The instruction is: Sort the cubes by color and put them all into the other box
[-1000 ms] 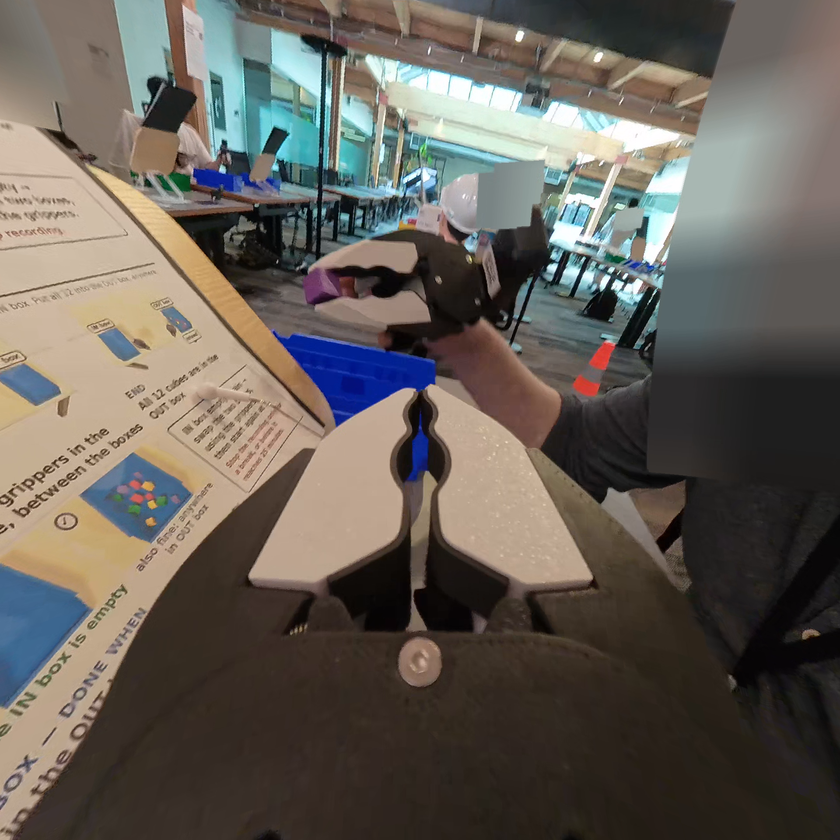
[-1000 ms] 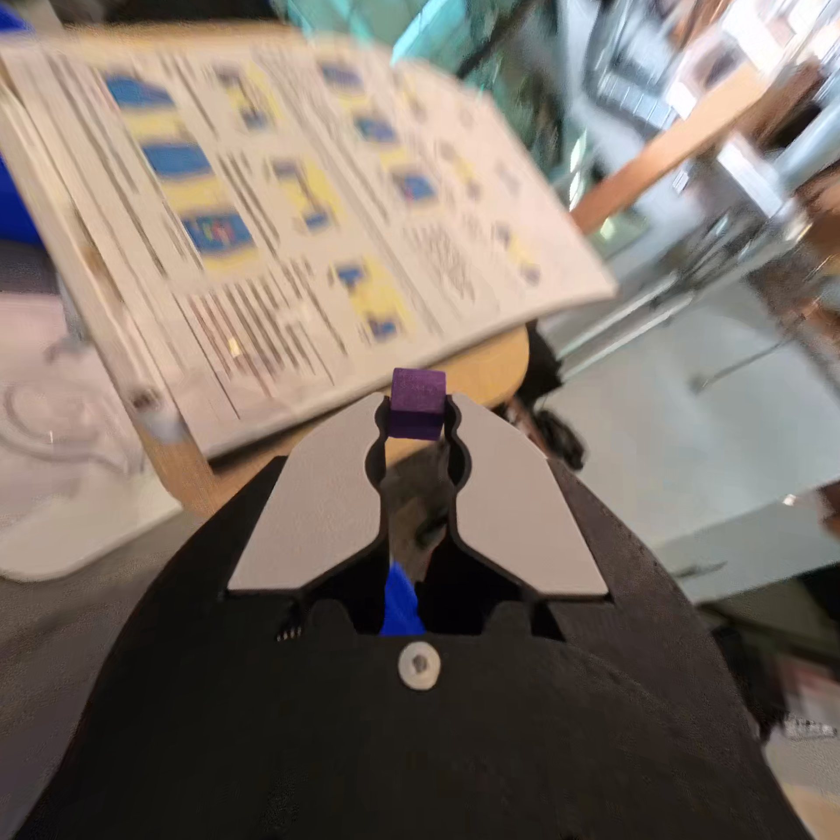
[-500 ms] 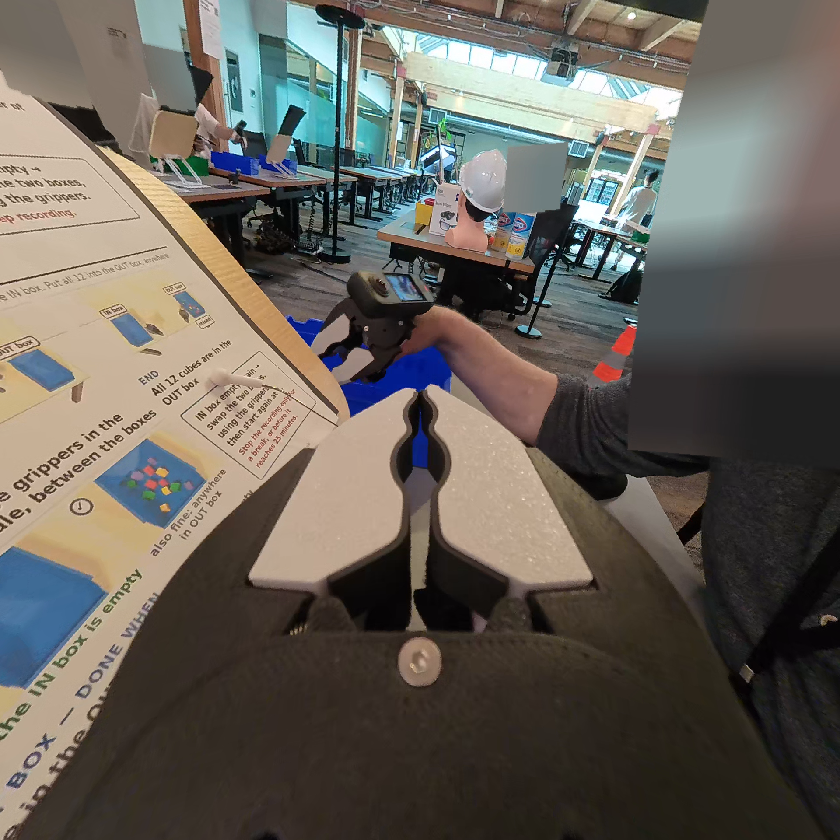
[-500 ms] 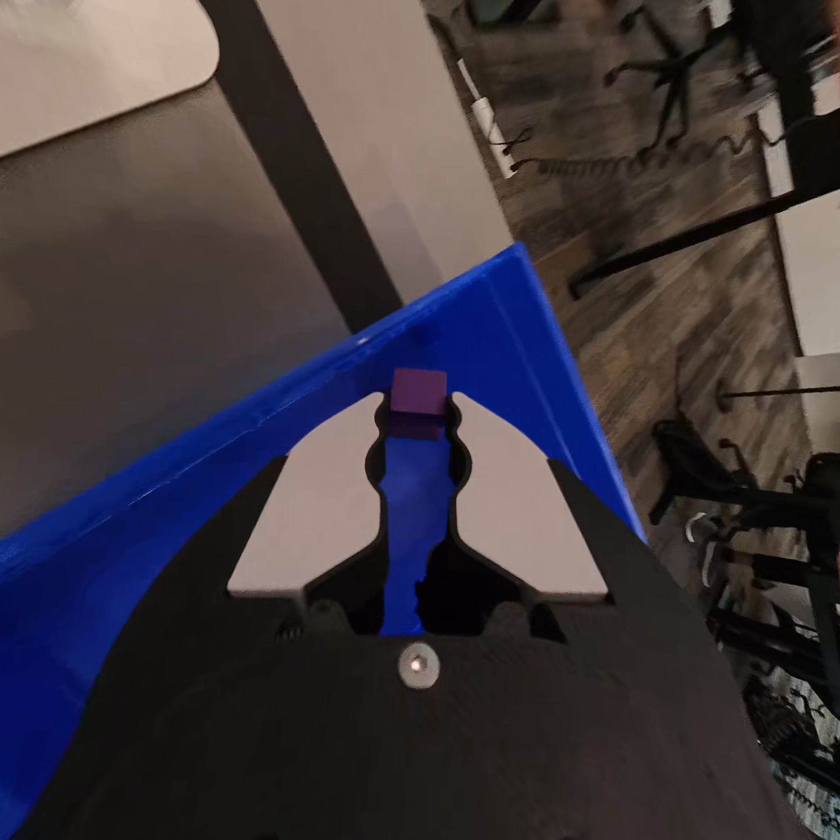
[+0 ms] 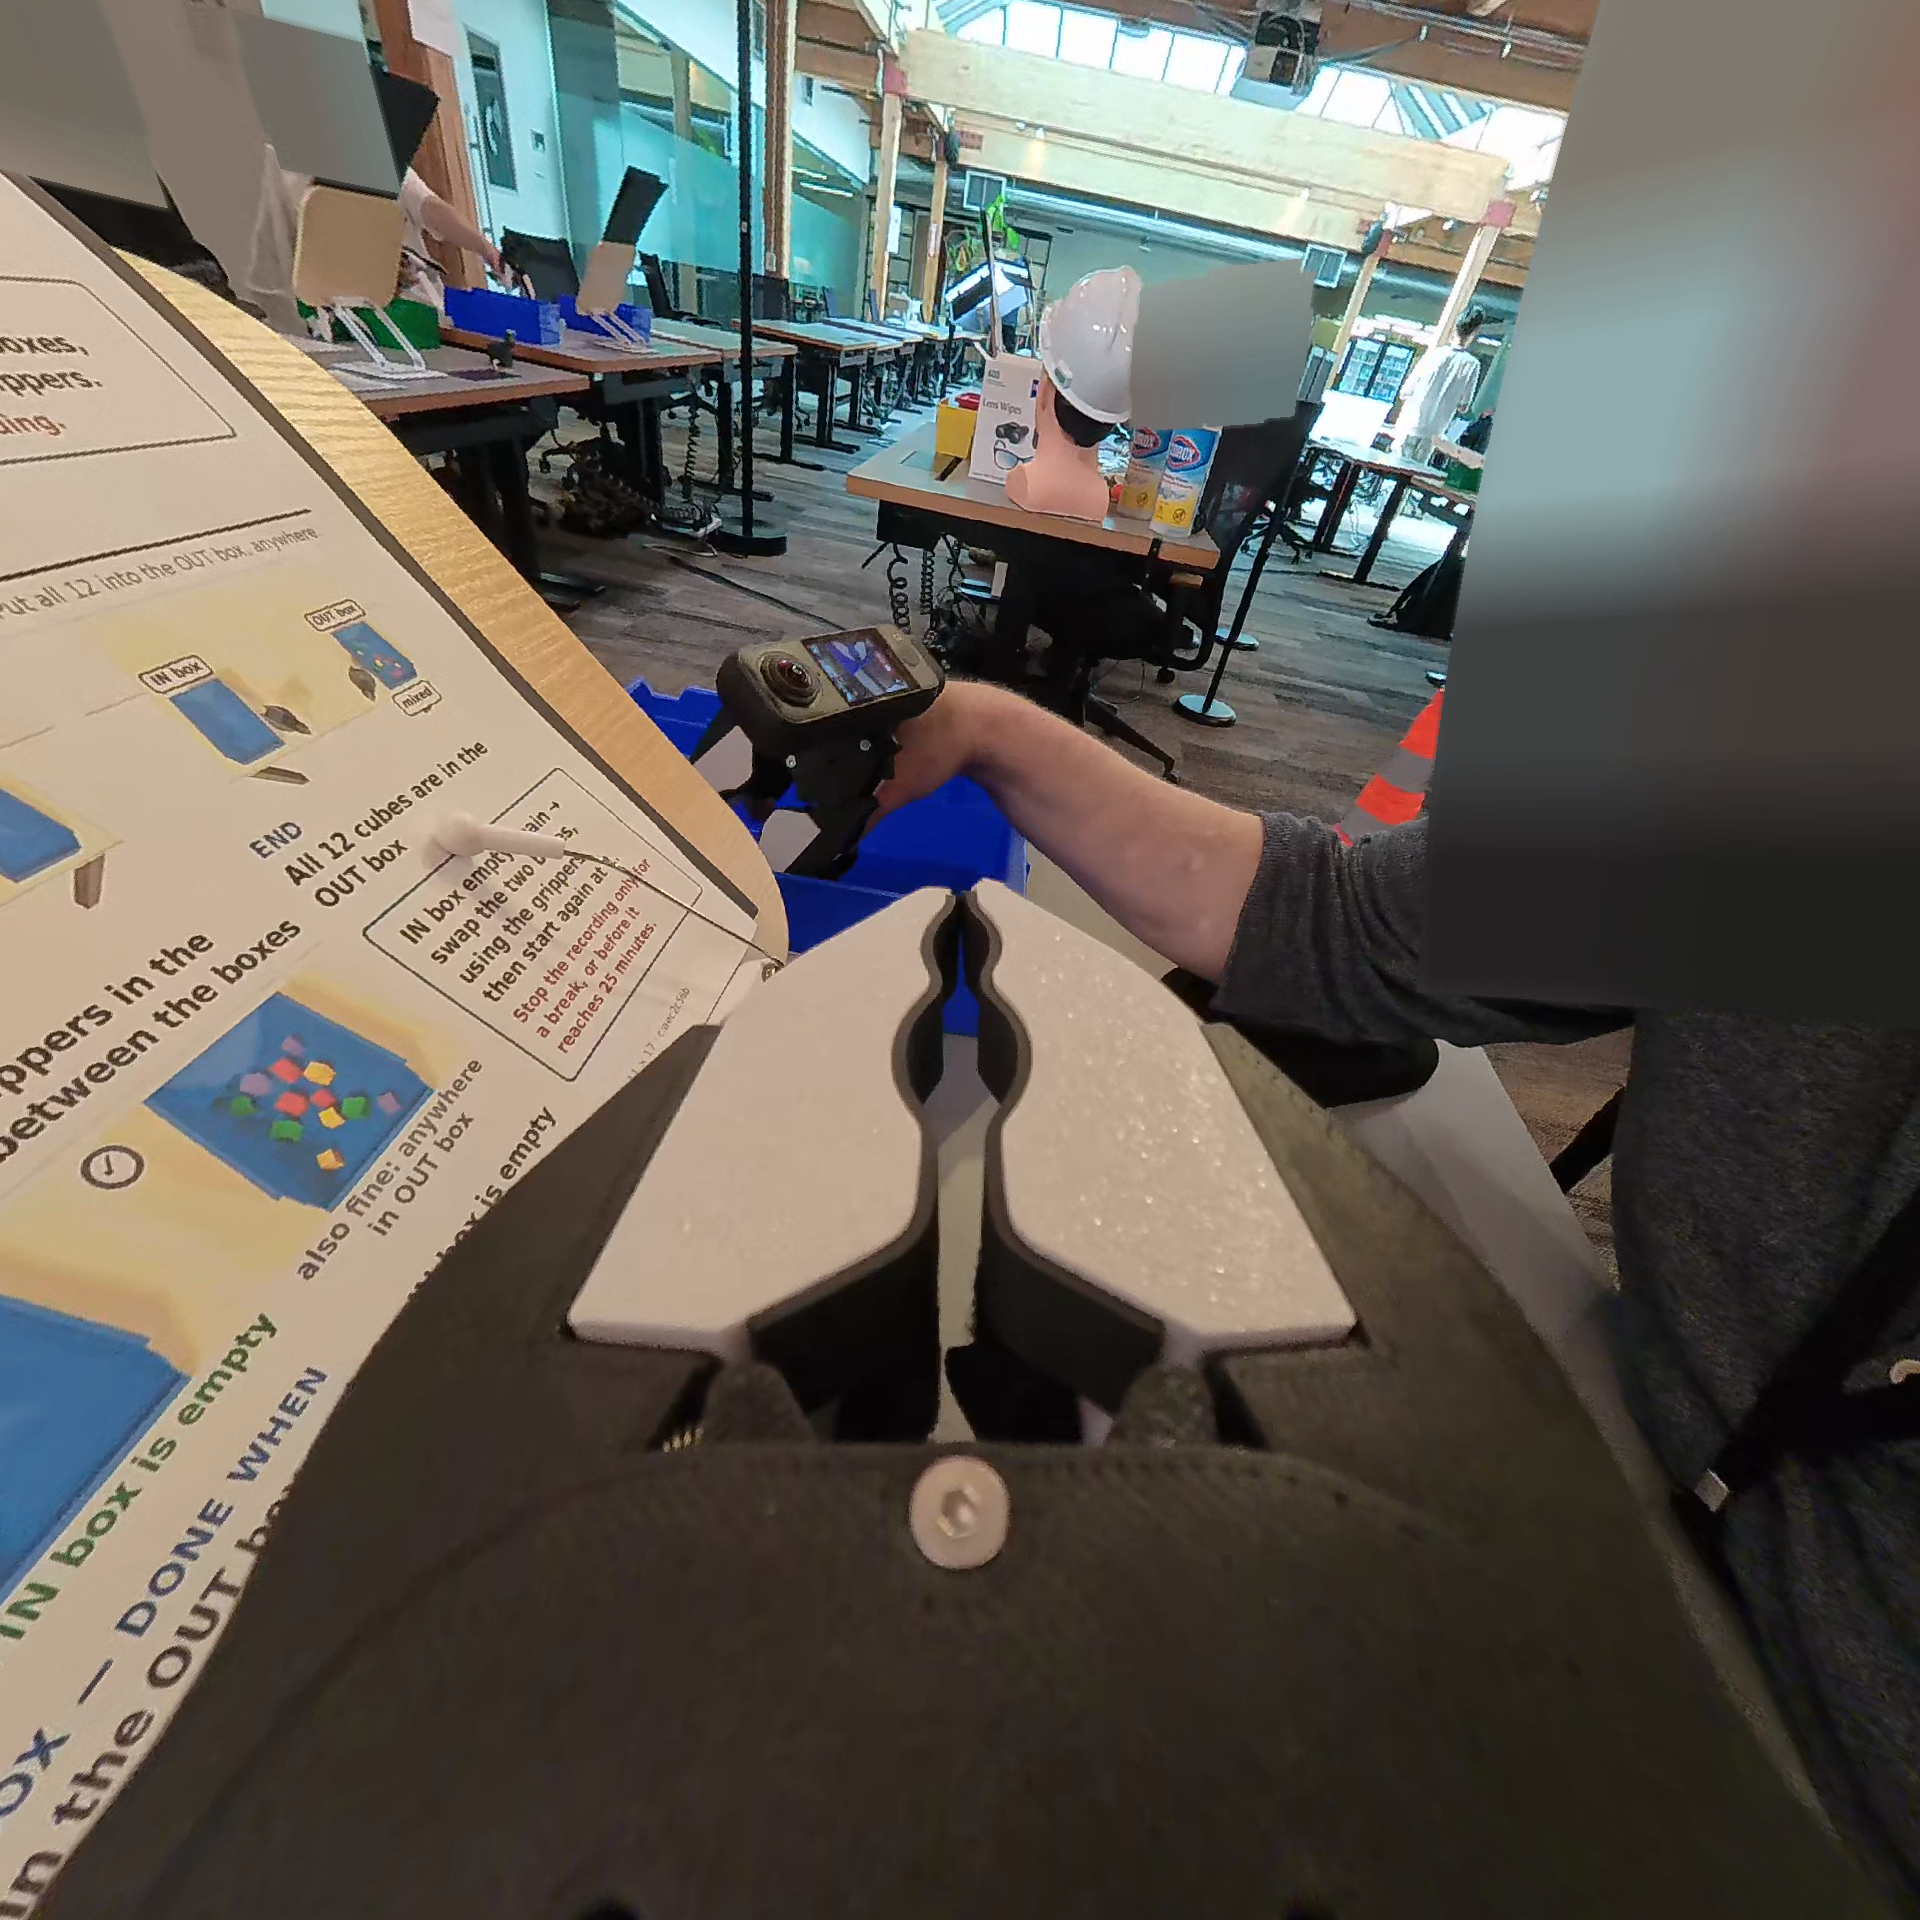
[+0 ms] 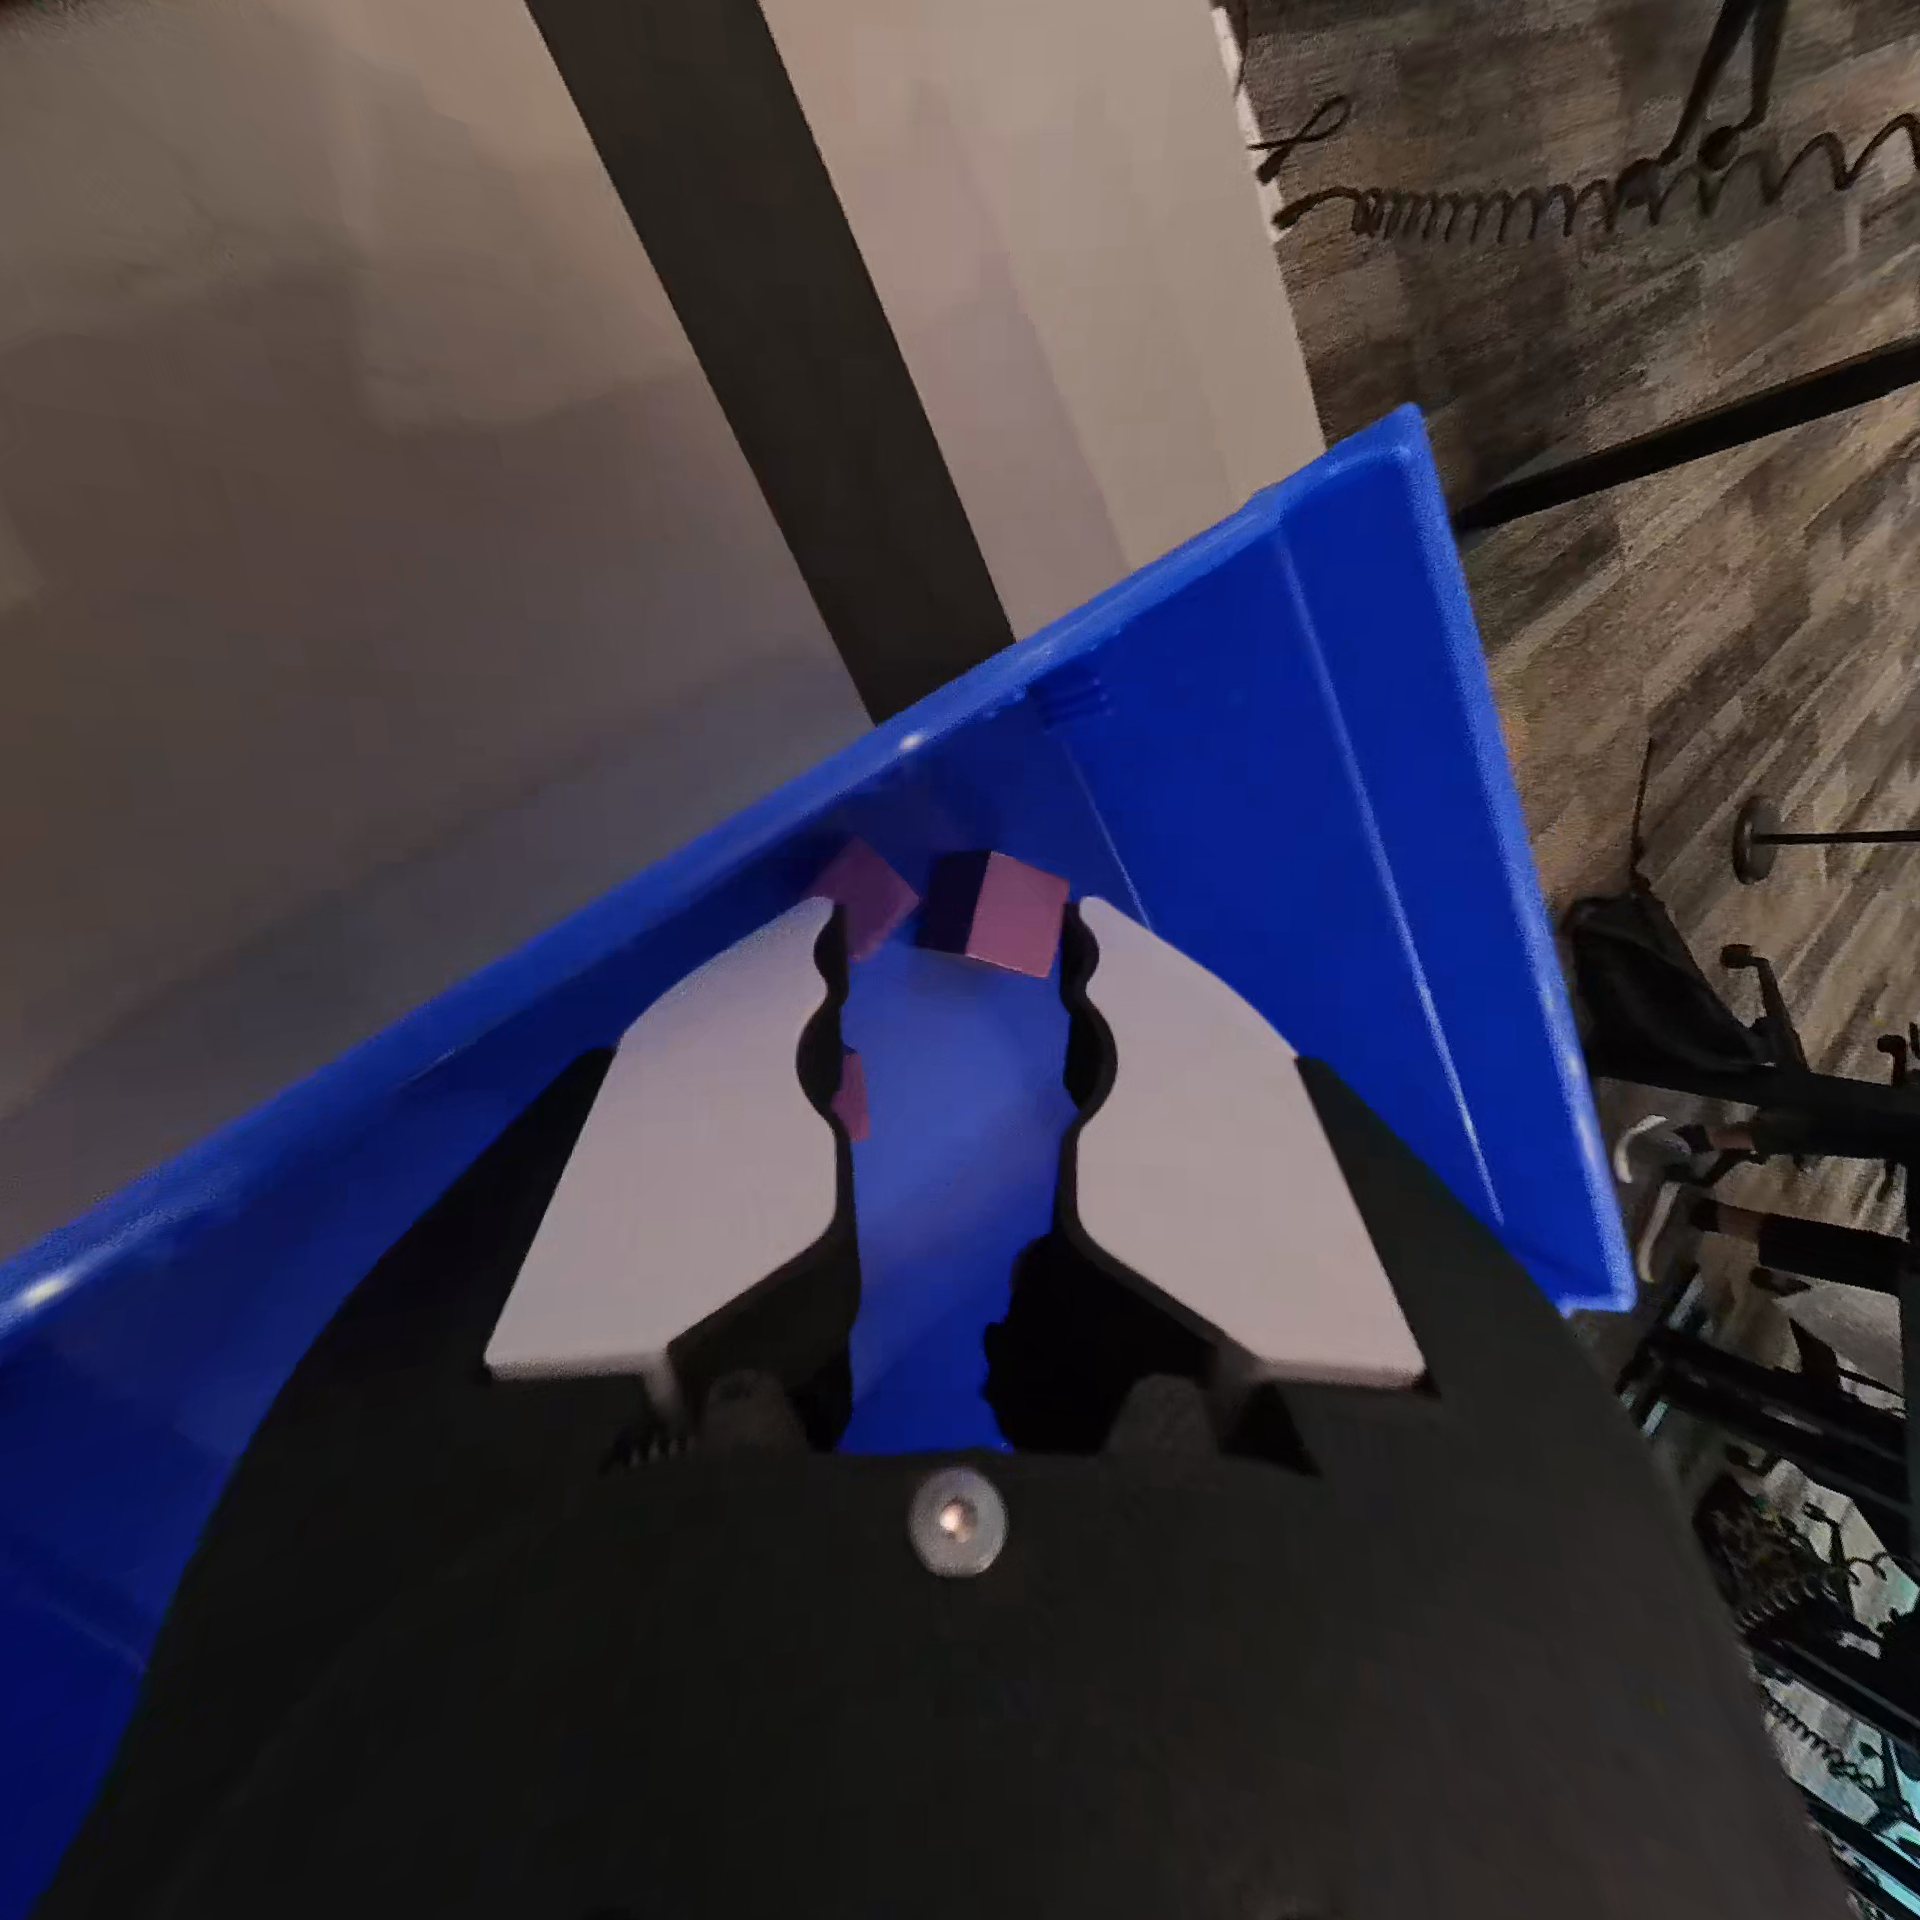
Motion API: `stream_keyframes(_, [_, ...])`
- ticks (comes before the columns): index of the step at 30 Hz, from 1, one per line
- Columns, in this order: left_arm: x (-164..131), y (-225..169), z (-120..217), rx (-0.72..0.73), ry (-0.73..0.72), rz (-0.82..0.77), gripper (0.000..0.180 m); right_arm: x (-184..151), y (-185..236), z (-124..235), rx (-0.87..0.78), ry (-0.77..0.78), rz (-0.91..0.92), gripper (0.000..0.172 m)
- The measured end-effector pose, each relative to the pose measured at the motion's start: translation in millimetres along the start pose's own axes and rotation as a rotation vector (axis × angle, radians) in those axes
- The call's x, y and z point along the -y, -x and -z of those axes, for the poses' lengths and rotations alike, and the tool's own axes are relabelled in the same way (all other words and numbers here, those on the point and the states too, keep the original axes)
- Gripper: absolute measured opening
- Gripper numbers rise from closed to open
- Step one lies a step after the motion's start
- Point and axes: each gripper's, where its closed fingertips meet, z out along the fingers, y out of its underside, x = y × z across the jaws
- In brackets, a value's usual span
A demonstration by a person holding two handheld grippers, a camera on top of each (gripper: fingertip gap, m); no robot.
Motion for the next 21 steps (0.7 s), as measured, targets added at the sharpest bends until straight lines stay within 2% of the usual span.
stream_keyframes(4, [4.8, 0.0, 6.1, 0.021, -0.001, -0.025, 0.0, 3.9, -27.9, 19.0, -0.13, -0.025, -0.046, 0.035])
stream_keyframes(9, [14.4, 8.7, 28.3, 0.115, 0.021, -0.09, 0.0, 20.3, -60.0, 57.3, -0.27, -0.154, -0.142, 0.029])
stream_keyframes(14, [27.3, 26.6, 72.2, 0.282, 0.053, -0.147, 0.004, 38.1, -66.2, 81.6, -0.335, -0.229, -0.123, 0.026])
stream_keyframes(18, [18.9, 61.6, 117.8, 0.506, 0.164, -0.175, 0.007, 50.3, -59.4, 82.6, -0.337, -0.243, -0.089, 0.026])
stream_keyframes(21, [1.4, 87.6, 150.4, 0.611, 0.255, -0.125, 0.009, 55.7, -54.3, 78.7, -0.331, -0.238, -0.07, 0.026])
